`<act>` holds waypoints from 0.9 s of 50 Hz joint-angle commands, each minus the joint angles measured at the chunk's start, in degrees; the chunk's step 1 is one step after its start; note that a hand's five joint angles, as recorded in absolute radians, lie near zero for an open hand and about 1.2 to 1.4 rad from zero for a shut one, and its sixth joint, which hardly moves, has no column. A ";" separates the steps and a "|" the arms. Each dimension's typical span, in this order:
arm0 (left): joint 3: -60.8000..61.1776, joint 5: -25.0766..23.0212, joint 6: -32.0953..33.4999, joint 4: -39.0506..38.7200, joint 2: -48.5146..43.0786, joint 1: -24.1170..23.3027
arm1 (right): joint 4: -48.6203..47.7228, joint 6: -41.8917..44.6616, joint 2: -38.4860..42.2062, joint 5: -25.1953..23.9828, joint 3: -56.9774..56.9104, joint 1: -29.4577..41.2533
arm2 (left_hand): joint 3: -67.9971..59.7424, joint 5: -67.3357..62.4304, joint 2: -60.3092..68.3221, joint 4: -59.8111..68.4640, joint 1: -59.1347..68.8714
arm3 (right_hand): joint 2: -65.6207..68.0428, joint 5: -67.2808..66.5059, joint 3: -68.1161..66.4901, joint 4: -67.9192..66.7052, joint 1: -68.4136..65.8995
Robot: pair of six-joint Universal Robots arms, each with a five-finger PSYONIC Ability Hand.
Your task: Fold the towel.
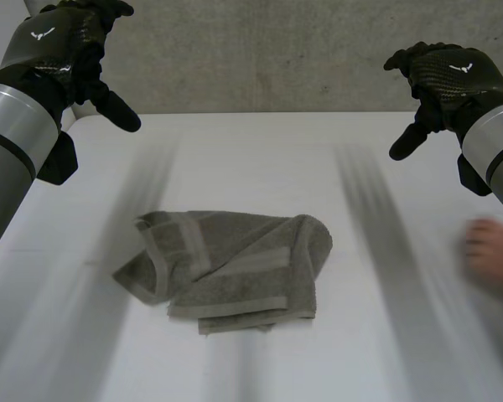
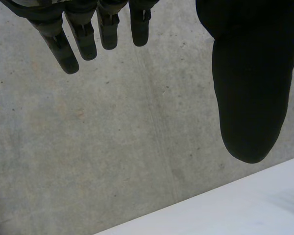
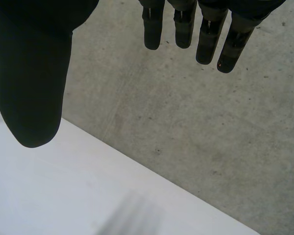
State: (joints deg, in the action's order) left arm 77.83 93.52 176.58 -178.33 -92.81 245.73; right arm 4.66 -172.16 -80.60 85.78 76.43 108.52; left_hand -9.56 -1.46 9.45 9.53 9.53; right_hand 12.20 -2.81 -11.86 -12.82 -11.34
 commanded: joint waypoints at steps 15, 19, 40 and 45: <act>0.13 -0.26 0.70 0.26 -0.97 -0.87 | 2.20 3.59 0.01 -0.35 -0.85 1.08 | -2.34 -0.44 2.44 2.37 2.37 | -2.20 2.81 1.86 2.82 1.34; 0.91 -0.26 1.66 2.71 -2.89 -0.96 | 8.24 10.77 0.71 -2.98 -1.46 2.65 | -3.01 -1.11 3.12 3.04 3.04 | -2.20 2.81 1.86 2.82 1.34; 18.49 -7.73 14.94 6.07 -11.59 1.50 | 4.15 7.73 16.61 -11.16 5.56 21.46 | -3.52 -1.62 3.62 3.55 3.54 | -2.20 2.81 1.86 2.82 1.34; 18.06 -8.00 15.03 3.79 -16.77 1.68 | -2.71 7.54 20.91 -10.55 6.62 23.84 | -6.19 -4.29 6.29 6.22 6.21 | -1.65 2.26 1.31 2.27 0.79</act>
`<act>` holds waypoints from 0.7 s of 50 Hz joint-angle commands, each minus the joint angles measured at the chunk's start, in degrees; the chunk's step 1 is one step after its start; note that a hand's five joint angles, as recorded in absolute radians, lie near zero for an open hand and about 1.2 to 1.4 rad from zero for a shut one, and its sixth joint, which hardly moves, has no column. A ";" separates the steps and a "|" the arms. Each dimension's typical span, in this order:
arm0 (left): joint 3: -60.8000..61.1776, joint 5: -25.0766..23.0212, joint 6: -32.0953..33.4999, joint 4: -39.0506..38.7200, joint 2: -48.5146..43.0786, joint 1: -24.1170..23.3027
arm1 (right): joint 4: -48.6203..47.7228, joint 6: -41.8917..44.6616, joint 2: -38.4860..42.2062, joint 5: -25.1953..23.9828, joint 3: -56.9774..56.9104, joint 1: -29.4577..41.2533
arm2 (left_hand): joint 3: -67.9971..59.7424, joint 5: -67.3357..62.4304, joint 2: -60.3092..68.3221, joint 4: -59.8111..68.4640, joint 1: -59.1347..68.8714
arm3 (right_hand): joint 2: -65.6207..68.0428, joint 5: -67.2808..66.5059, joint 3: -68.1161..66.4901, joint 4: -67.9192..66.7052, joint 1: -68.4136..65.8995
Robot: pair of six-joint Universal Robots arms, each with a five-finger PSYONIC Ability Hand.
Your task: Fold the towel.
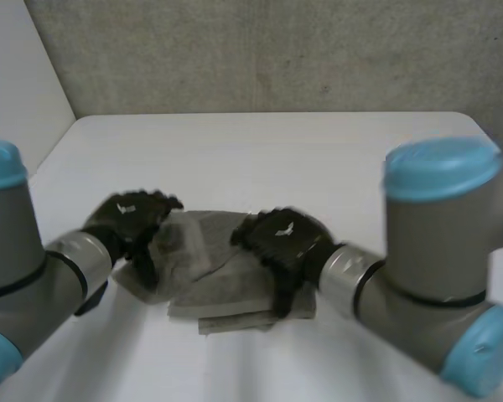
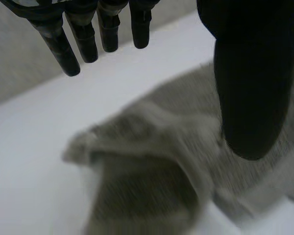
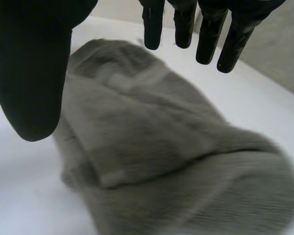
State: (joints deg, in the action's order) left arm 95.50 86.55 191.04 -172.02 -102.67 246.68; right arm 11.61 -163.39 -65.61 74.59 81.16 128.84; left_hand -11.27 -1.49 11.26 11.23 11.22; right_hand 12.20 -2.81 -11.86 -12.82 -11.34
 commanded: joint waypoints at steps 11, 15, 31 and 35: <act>-4.62 -0.85 0.74 -4.55 -14.75 1.08 | -16.71 -0.79 11.20 9.17 -0.30 3.79 | -60.85 -60.62 60.86 60.89 60.90 | 67.80 -67.19 -68.14 -67.18 -68.66; -7.25 -0.68 0.74 -4.90 -13.61 0.73 | -20.04 -1.14 4.46 10.48 -0.83 2.13 | -68.73 -68.51 68.74 68.77 68.78 | 67.80 -67.19 -68.14 -67.18 -68.66; -11.92 -0.94 -8.38 -2.71 11.15 0.55 | -11.88 -0.96 -12.79 10.04 -5.84 -12.39 | -68.73 -68.51 68.74 68.77 68.78 | 67.80 -67.19 -68.14 -67.18 -68.66; -11.74 -1.20 -10.24 -2.70 14.85 1.17 | -6.96 -1.31 -19.29 6.63 -8.29 -18.08 | -68.73 -68.51 68.74 68.77 68.78 | 67.80 -67.19 -68.14 -67.18 -68.66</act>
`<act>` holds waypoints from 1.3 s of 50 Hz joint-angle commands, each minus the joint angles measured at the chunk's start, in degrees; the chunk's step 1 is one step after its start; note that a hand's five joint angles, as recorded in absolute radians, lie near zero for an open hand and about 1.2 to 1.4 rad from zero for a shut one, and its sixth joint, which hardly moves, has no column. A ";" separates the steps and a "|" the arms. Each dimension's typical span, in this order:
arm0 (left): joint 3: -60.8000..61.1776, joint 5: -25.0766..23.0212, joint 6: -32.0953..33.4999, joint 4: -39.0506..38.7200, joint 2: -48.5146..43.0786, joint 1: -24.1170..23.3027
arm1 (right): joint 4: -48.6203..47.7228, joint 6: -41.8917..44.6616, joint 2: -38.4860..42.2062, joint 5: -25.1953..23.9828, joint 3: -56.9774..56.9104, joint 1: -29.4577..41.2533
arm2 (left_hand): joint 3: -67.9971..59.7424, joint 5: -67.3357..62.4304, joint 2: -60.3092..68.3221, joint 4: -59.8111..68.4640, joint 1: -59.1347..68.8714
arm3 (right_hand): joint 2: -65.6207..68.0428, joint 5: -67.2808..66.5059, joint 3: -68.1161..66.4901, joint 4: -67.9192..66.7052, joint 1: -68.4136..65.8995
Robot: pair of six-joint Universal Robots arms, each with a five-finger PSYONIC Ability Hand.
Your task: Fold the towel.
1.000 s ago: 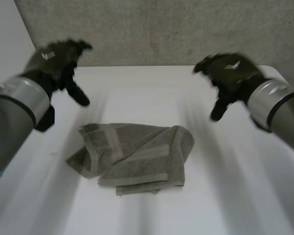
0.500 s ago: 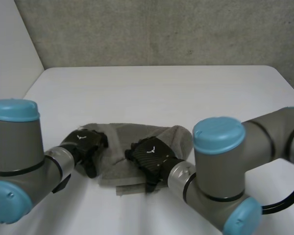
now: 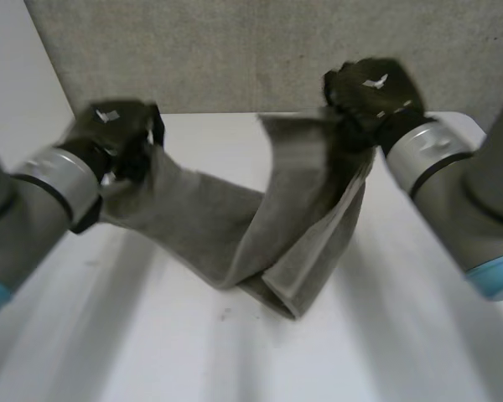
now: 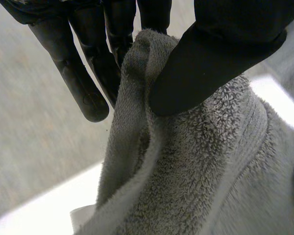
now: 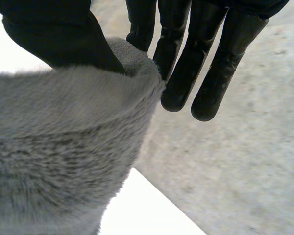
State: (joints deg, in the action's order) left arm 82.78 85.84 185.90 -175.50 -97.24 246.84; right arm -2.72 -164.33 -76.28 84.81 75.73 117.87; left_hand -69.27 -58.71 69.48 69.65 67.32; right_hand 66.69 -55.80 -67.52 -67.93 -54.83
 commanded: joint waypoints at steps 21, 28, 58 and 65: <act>-11.94 -1.99 -3.17 0.33 -26.60 5.40 | 3.60 -0.56 24.17 -6.76 -13.15 -8.71 | -1.34 -1.90 1.12 0.95 3.28 | 13.31 -14.20 -12.48 -12.07 -25.17; -14.58 -1.91 -1.06 -1.95 -29.32 5.84 | 1.23 -0.56 23.55 -6.41 -9.99 -8.71 | 52.83 52.27 -53.04 -53.21 -50.88 | -46.17 45.29 47.01 47.41 34.31; 24.52 -6.29 16.43 -5.47 3.63 9.00 | 3.16 30.91 32.05 -9.67 -17.44 -0.81 | 50.64 50.08 -50.86 -51.03 -48.70 | -56.69 55.80 57.52 57.93 44.83; 27.17 -8.85 16.43 -5.47 3.55 9.88 | 4.31 31.08 41.57 -8.08 -27.22 0.16 | 49.97 49.41 -50.18 -50.35 -48.02 | -55.93 55.05 56.77 57.17 44.07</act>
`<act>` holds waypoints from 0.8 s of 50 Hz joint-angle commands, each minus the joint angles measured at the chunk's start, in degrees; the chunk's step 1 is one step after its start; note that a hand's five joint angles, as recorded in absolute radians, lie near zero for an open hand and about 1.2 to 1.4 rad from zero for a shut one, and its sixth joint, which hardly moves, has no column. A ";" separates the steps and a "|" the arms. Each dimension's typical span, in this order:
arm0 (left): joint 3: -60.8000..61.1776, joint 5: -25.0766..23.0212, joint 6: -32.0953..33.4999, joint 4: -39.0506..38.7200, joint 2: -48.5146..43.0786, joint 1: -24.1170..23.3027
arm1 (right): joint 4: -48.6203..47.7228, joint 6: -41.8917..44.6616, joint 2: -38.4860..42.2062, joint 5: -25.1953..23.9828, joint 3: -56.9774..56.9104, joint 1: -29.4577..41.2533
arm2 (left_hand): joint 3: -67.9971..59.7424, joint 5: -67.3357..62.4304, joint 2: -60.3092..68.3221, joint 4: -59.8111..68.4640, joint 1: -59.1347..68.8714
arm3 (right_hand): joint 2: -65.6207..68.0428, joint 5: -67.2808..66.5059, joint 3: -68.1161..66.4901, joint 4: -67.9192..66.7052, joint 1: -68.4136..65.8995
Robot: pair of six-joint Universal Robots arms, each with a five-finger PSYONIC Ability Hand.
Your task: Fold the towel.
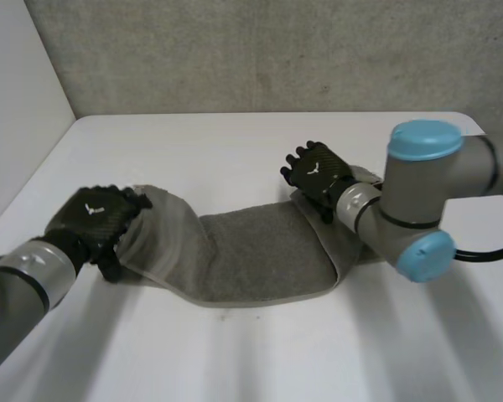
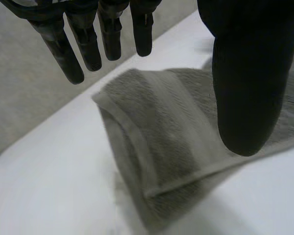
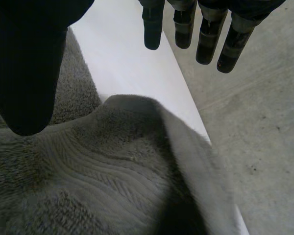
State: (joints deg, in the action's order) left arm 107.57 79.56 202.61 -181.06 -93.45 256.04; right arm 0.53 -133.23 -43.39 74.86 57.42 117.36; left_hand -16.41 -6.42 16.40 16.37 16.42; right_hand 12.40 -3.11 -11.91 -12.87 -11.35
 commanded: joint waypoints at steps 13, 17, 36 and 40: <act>2.30 -2.75 -0.38 -0.18 -0.94 0.07 | 3.33 -0.10 8.24 5.73 -18.66 0.67 | -3.23 -3.21 3.24 3.27 3.22 | 67.60 -66.89 -68.09 -67.13 -68.65; 1.68 -2.75 -0.46 -0.44 -2.08 -0.63 | -2.09 -12.45 -3.59 4.86 -13.58 0.24 | -3.23 -3.21 3.24 3.27 3.22 | 67.60 -66.89 -68.09 -67.13 -68.65; -12.03 -2.66 -15.14 -0.44 -16.85 -6.34 | -9.06 -30.95 -28.15 9.86 5.95 -1.00 | -0.20 -0.18 0.21 0.24 0.19 | 67.60 -66.89 -68.09 -67.13 -68.65; -13.70 -2.66 -16.02 0.96 -19.40 -8.62 | -9.23 -31.48 -29.82 10.65 7.18 -1.96 | 0.14 0.15 -0.13 -0.10 -0.15 | 67.60 -66.89 -68.09 -67.13 -68.65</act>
State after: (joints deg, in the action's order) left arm 97.31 77.03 190.03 -181.66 -108.34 250.44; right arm -8.83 -162.65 -71.17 84.06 63.02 116.78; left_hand -15.33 -5.20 15.29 15.28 15.31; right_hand 66.90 -55.17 -67.63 -68.18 -55.08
